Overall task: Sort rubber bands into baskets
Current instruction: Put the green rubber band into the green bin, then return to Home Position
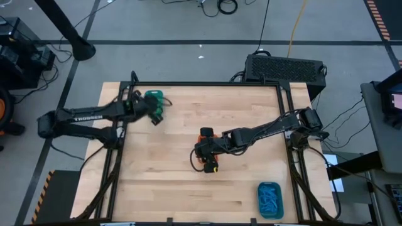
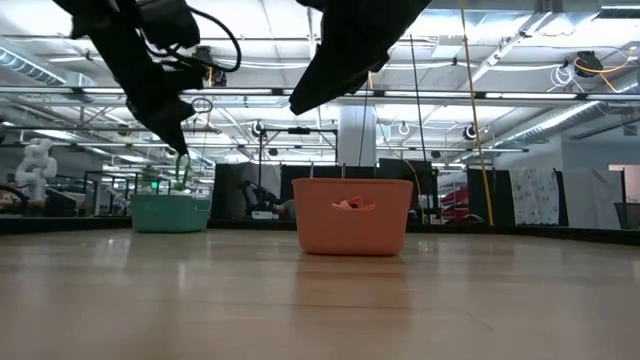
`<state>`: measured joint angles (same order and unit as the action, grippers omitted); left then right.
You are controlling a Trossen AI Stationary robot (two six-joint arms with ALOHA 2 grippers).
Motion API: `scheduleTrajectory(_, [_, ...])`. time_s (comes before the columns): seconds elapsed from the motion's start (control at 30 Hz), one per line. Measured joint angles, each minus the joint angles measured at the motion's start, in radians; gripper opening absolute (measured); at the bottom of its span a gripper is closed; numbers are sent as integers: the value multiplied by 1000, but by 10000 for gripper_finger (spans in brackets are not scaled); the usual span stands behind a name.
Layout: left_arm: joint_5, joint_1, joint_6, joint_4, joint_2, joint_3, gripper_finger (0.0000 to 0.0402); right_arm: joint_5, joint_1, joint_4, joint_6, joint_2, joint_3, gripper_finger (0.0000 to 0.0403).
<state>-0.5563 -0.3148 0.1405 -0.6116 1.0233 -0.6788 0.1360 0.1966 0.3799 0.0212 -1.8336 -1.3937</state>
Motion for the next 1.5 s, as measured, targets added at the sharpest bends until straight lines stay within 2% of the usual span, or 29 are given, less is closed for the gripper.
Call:
scheduleTrajectory(0.13, [81, -142, -82, 55, 0, 0, 2, 0, -22, 26, 0, 0, 0, 153])
scheduleTrajectory(0.27, [109, -260, -103, 60, 31, 0, 2, 0, -36, 54, 15, 0, 0, 153])
scheduleTrajectory(0.43, [224, -343, -153, 93, 97, 0, 6, -3, -39, 78, 49, 0, 0, 153])
scheduleTrajectory(0.5, [272, -349, -183, 105, 123, 0, 16, -3, -38, 79, 52, 0, 0, 153])
scheduleTrajectory(0.6, [286, -349, -206, 111, 154, 0, 36, -3, -37, 83, 53, 0, 0, 153])
scheduleTrajectory(0.83, [213, -349, -206, 108, 180, 0, 83, -3, -37, 85, 72, 0, 0, 153])
scheduleTrajectory(1.1, [199, -349, -206, 63, 175, 0, 136, -3, -37, 98, 72, 1, 0, 153])
scheduleTrajectory(1.27, [192, -349, -197, 16, 138, -1, 143, -2, -37, 163, 73, 33, 0, 153])
scheduleTrajectory(1.37, [264, -344, -167, -15, 95, -1, 143, 1, -37, 186, 94, 72, 0, 153])
scheduleTrajectory(1.5, [476, -323, -97, -8, 11, -1, 143, 2, -31, 248, 120, 141, 0, 153])
